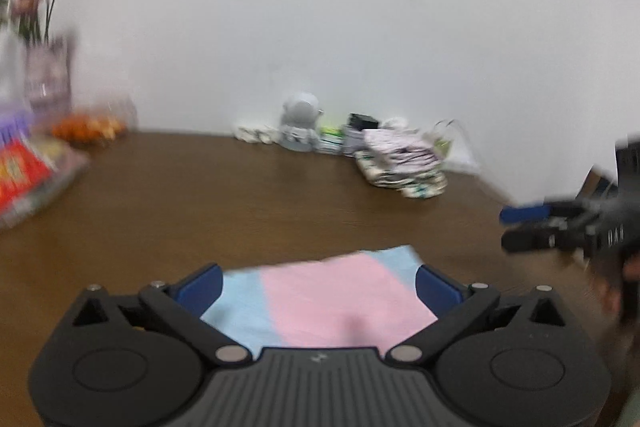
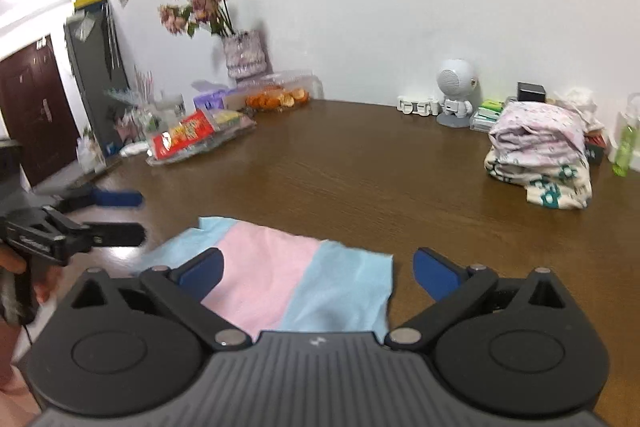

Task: Fold clothes
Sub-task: 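Grasp the blue end of the folded garment with the left gripper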

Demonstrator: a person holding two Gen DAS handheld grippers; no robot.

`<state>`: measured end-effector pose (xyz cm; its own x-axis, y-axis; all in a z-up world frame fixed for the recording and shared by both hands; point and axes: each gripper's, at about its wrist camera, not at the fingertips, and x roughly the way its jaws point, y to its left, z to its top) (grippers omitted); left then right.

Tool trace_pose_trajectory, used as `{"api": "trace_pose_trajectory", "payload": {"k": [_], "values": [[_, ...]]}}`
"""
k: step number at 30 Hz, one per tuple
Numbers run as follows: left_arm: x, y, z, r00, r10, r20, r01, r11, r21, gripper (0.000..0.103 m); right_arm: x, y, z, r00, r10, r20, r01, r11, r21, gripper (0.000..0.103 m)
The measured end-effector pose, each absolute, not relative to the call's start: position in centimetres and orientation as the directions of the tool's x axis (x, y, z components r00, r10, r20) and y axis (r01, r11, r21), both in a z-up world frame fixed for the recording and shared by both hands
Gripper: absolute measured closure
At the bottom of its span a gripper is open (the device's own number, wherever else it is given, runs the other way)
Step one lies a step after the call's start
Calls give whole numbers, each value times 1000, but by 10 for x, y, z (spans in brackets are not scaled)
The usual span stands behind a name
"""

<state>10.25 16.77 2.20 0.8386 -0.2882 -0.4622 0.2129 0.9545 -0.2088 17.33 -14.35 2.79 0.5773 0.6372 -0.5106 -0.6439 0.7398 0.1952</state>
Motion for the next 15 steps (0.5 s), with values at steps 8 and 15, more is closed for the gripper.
{"api": "trace_pose_trajectory", "payload": {"k": [8, 15], "values": [[81, 143, 19, 809, -354, -470, 234, 926, -295, 0, 128, -170, 15, 634, 581, -510, -563, 799, 209, 0], [61, 138, 18, 811, -347, -471, 221, 927, -303, 0, 107, -180, 10, 640, 602, -478, -551, 793, 260, 0]]}}
